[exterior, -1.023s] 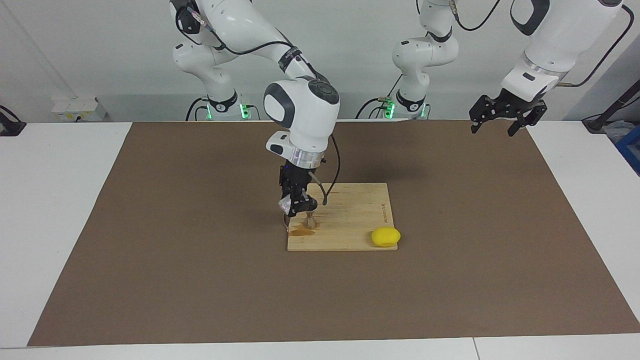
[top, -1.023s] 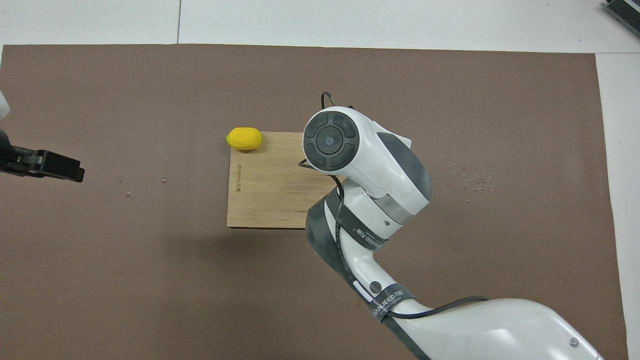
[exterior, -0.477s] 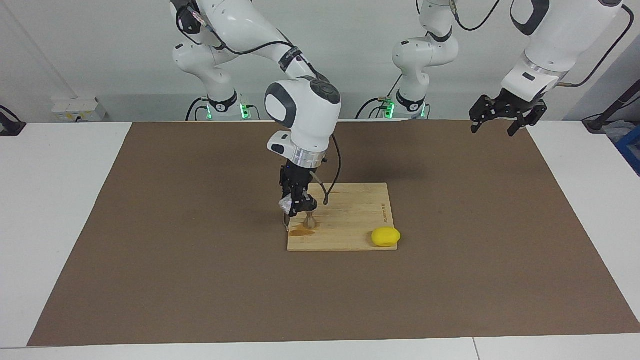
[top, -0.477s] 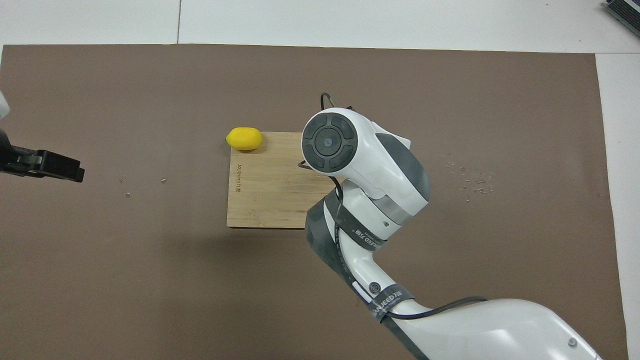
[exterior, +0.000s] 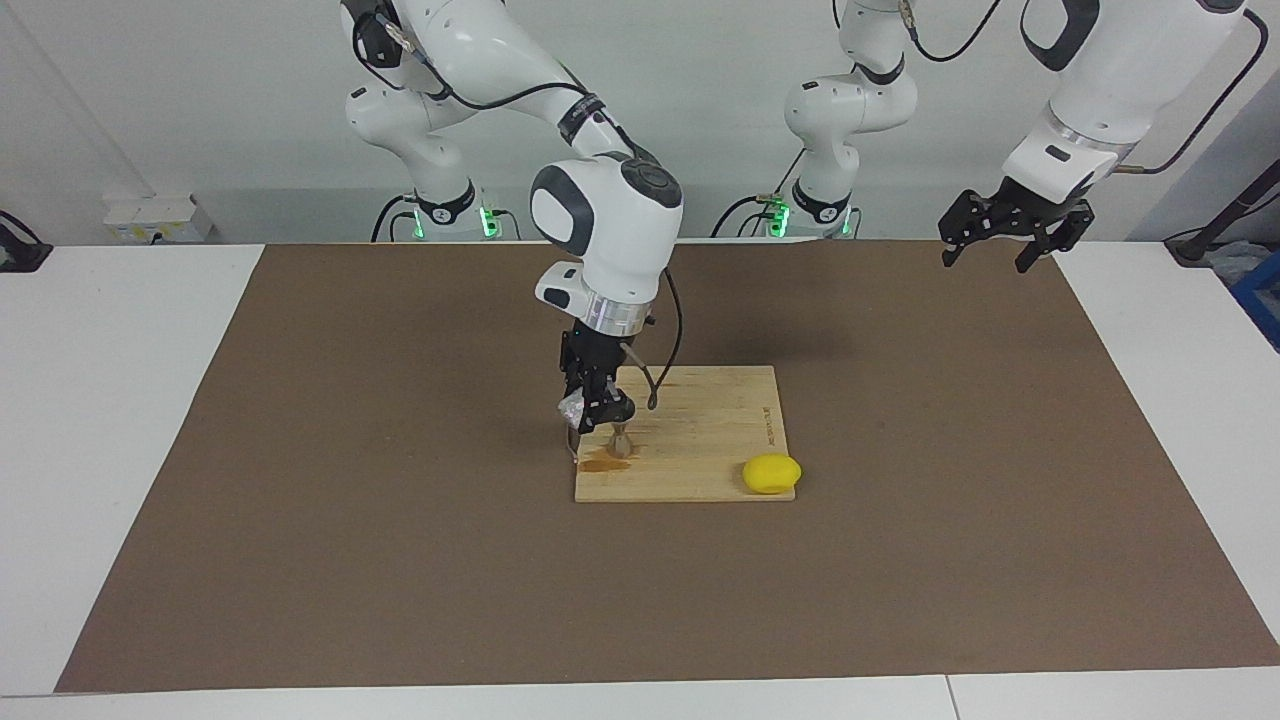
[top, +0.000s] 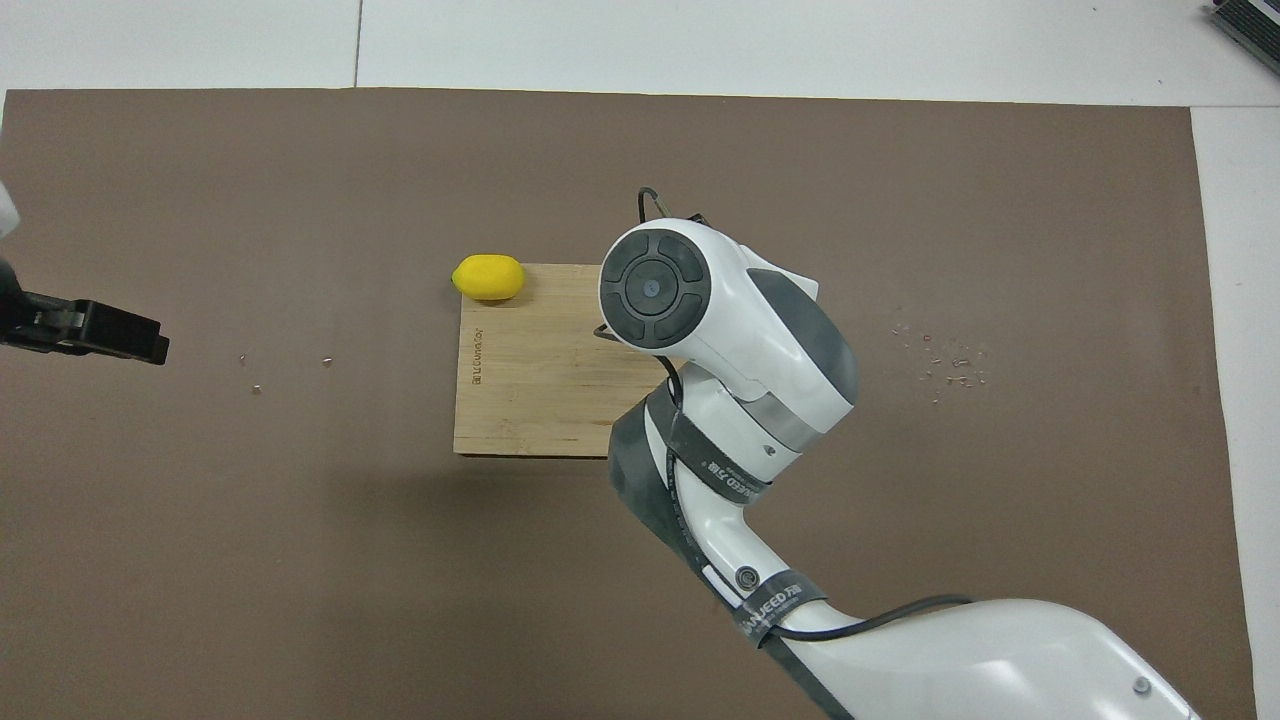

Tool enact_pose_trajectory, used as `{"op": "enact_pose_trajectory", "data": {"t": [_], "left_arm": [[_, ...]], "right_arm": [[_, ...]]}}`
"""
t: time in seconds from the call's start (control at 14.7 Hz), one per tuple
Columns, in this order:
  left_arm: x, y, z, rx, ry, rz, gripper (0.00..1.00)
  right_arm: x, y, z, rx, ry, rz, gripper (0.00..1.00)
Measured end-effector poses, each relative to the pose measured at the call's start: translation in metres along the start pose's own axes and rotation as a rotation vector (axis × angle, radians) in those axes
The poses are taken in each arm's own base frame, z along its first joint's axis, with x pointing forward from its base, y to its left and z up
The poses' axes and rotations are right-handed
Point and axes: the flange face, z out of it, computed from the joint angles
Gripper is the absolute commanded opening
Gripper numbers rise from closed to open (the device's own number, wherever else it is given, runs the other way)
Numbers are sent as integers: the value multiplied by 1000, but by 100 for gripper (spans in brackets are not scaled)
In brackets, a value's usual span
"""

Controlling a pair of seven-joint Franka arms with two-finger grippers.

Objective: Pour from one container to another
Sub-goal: 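Tilt the clear glass with the right gripper to pour into the dark cup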

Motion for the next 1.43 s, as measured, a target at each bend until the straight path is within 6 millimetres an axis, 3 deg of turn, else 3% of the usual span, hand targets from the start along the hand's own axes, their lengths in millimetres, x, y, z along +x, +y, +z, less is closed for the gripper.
{"op": "enact_pose_trajectory", "data": {"t": [1.02, 1.43], "left_arm": [[0, 0, 0, 0, 0, 0, 100], [0, 0, 0, 0, 0, 0, 100]], "right_arm": [[-1, 1, 0, -15, -44, 24, 12], [19, 0, 9, -52, -123, 98, 12]]}}
